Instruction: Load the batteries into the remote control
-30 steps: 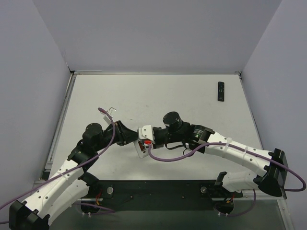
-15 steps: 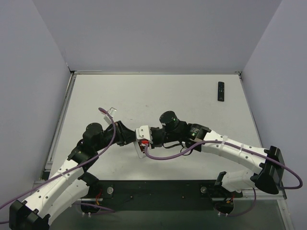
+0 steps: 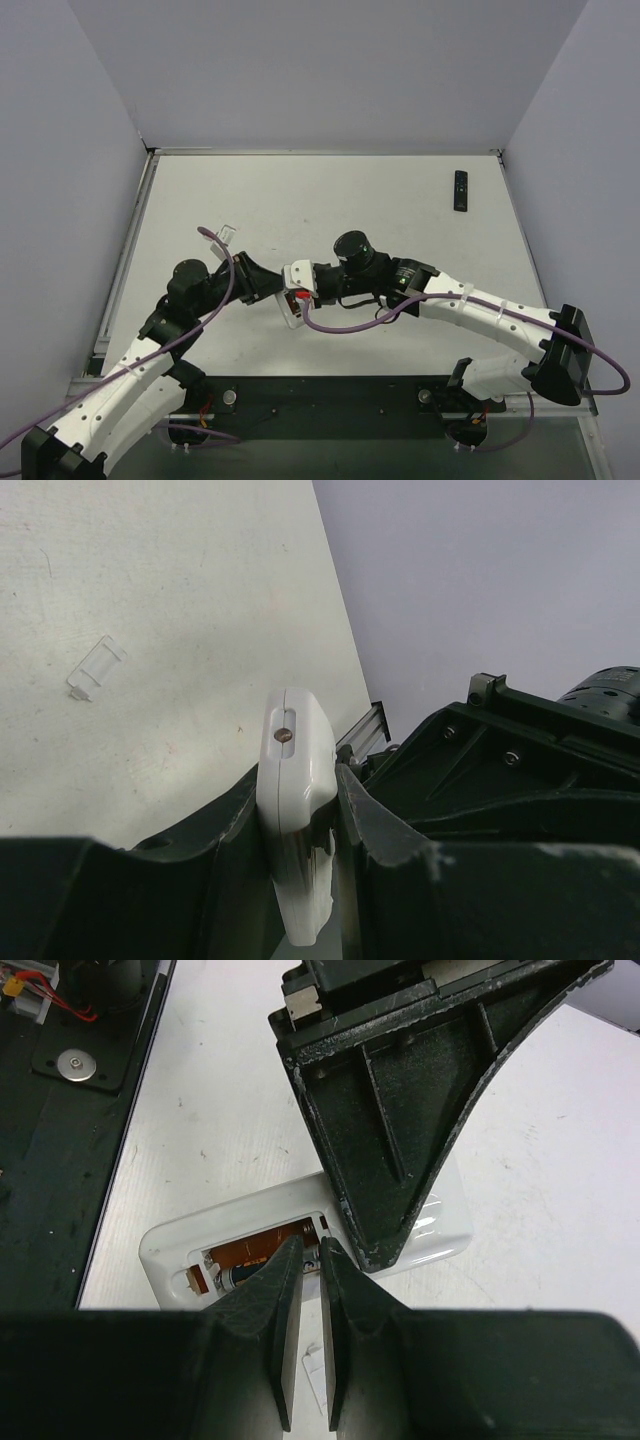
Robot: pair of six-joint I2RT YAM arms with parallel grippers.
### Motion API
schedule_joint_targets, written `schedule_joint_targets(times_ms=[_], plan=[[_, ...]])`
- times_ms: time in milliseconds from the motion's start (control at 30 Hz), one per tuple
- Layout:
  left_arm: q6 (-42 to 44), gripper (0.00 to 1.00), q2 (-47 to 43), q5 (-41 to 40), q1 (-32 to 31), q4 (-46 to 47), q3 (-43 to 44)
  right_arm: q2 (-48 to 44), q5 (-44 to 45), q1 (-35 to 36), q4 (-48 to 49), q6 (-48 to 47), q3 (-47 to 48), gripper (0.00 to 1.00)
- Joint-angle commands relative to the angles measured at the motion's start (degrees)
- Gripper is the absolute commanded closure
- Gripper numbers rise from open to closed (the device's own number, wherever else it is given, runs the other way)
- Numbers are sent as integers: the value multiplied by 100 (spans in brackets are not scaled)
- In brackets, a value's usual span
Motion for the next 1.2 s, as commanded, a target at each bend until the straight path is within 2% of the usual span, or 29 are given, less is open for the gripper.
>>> schedule_joint_targets(times_ms=[0,133,333,600,733,833,933,1067,1167], plan=[[-439,100,-250,116,102,1235,167,128,-153,-14,-316,160,-378,92],[-483,100,-330,124,137,1252,211,129,76,-5,-228,221,-589,91],[-579,100,-339,195,164,1445,158,14,672,56,176,265,-993,77],[-580,100,-294,256,164,1692,26,-56,1192,294,484,397,-1073,74],[-71,100,-356,143,164,1202,70,-231,1184,285,747,1159,-1011,69],[369,100,-435,2,164,1024,18,-486,1078,268,914,1757,-941,60],[519,100,-462,-42,164,1172,-149,-749,1139,241,985,2215,-862,52],[502,100,-462,62,164,1507,-299,-926,1297,48,1161,3478,-853,48],[537,100,-505,98,164,1665,-343,-1014,1026,-137,1468,4174,-932,42]])
